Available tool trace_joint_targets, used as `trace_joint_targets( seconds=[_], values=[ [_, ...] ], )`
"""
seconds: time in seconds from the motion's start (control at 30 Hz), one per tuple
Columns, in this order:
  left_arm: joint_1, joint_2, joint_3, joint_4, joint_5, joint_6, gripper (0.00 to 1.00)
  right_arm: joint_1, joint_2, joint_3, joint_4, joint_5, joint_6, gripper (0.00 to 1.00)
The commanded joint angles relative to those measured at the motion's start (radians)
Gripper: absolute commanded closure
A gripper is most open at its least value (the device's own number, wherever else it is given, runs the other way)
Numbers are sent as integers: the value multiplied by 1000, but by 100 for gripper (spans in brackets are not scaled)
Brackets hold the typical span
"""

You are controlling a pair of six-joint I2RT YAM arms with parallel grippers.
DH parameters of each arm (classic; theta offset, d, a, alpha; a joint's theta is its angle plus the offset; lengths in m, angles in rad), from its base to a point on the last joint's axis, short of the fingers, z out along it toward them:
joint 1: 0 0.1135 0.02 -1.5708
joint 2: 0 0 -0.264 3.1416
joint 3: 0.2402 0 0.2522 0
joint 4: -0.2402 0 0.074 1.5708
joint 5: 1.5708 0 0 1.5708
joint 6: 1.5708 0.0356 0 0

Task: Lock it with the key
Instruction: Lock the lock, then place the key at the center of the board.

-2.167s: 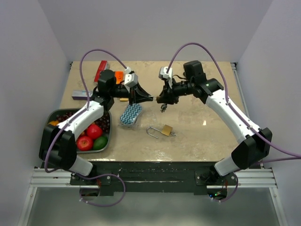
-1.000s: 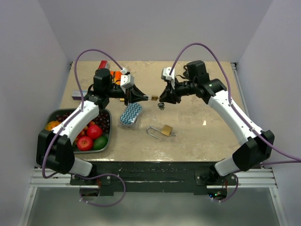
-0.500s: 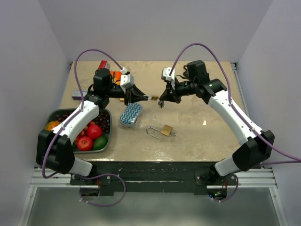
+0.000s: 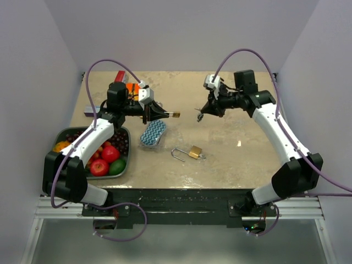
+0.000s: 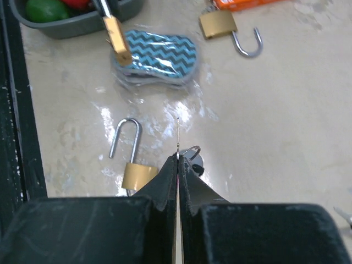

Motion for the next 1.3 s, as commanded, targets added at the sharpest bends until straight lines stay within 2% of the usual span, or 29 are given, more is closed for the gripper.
trace_joint_targets(
  seconds=[0.0,0.27,0.47,0.87,1.23,1.27],
  values=[
    [12,-16,-1,0,-5,68,100,-157,-22,-9,-30,20,-8,100],
    [12,-10,3,5,-65,53,100,-511,121,-1,-81,160,-23,100],
    [11,-3,-13,20,-82,44,100,-639,271,27,-72,306,-34,100],
    [11,-13,-41,17,-102,52,100,-697,451,30,3,500,-34,100],
    [4,7,-36,3,-119,58,100,-697,558,139,49,526,12,100],
    [1,10,-33,-13,-122,64,100,-699,561,143,39,524,11,95]
  ],
)
